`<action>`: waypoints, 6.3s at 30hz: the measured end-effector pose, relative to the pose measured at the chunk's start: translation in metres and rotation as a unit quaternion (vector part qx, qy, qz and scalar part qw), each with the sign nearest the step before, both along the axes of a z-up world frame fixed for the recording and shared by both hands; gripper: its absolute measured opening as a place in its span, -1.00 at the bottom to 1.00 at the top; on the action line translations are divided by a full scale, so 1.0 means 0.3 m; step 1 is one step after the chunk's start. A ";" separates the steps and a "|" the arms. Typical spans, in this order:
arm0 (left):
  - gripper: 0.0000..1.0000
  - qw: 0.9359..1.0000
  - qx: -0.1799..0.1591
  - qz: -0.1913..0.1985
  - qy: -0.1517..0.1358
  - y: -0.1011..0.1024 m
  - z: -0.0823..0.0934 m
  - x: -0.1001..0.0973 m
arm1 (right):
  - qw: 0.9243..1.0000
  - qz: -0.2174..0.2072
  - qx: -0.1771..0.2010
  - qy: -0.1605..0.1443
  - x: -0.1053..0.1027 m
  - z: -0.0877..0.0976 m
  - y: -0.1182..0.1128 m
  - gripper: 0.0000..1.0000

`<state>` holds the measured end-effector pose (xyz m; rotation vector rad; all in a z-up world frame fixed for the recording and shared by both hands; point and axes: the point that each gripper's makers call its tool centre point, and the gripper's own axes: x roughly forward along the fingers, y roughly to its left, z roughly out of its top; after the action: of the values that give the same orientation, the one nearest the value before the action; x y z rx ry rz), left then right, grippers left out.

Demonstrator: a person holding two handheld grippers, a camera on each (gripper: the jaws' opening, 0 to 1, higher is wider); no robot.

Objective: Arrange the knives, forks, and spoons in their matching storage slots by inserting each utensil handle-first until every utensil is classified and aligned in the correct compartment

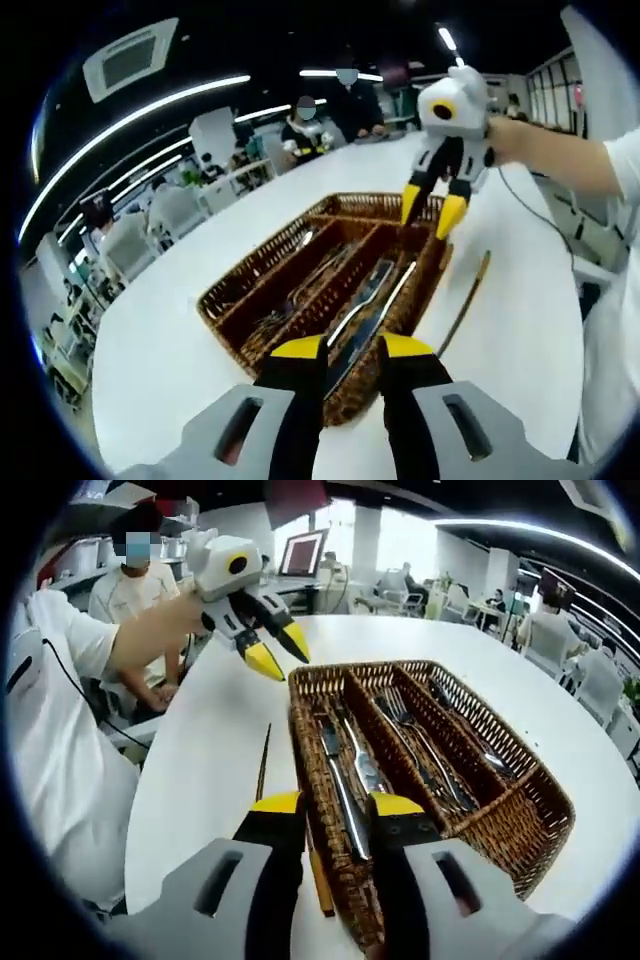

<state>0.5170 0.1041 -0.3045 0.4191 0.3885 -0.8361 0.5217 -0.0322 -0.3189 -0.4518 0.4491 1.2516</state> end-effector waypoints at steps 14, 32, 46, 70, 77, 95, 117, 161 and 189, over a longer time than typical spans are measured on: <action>-0.55 0.996 -0.090 0.026 -0.010 -0.016 -0.054 -0.133 | 0.999 -0.018 0.046 -0.020 -0.086 -0.009 -0.022 -0.48; -0.37 0.979 -0.201 0.019 -0.018 -0.118 -0.072 -0.292 | 1.000 0.001 0.009 -0.009 -0.202 -0.126 -0.043 -0.52; -0.39 0.974 -0.226 0.011 -0.028 -0.157 -0.114 -0.311 | 0.995 0.017 -0.094 0.012 -0.209 -0.212 -0.060 -0.58; -0.43 0.965 -0.260 0.013 -0.024 -0.139 -0.102 -0.317 | 0.987 0.025 -0.156 0.040 -0.231 -0.225 -0.046 -0.87; -0.44 0.966 -0.258 0.012 -0.016 -0.144 -0.110 -0.321 | 0.986 0.020 -0.156 0.055 -0.260 -0.224 -0.051 -0.88; -0.44 0.962 -0.265 -0.020 0.059 -0.219 -0.139 -0.366 | 0.989 0.006 -0.059 0.136 -0.306 -0.210 -0.034 -0.89; -0.46 0.912 -0.369 0.034 0.174 -0.316 -0.133 -0.271 | 0.978 0.014 0.079 0.194 -0.332 -0.136 0.018 -0.89; -0.93 0.889 -0.419 -0.011 0.184 -0.401 -0.043 -0.280 | 0.961 0.023 0.180 0.209 -0.344 -0.052 0.066 -0.88; -0.88 0.916 -0.385 -0.027 0.104 -0.408 0.000 -0.269 | 0.951 0.002 0.203 0.232 -0.337 -0.041 0.072 -0.90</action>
<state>0.4363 -0.0182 -0.3046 -0.4001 0.2154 -1.0175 0.4207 -0.0107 -0.3311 0.2005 0.5662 1.4126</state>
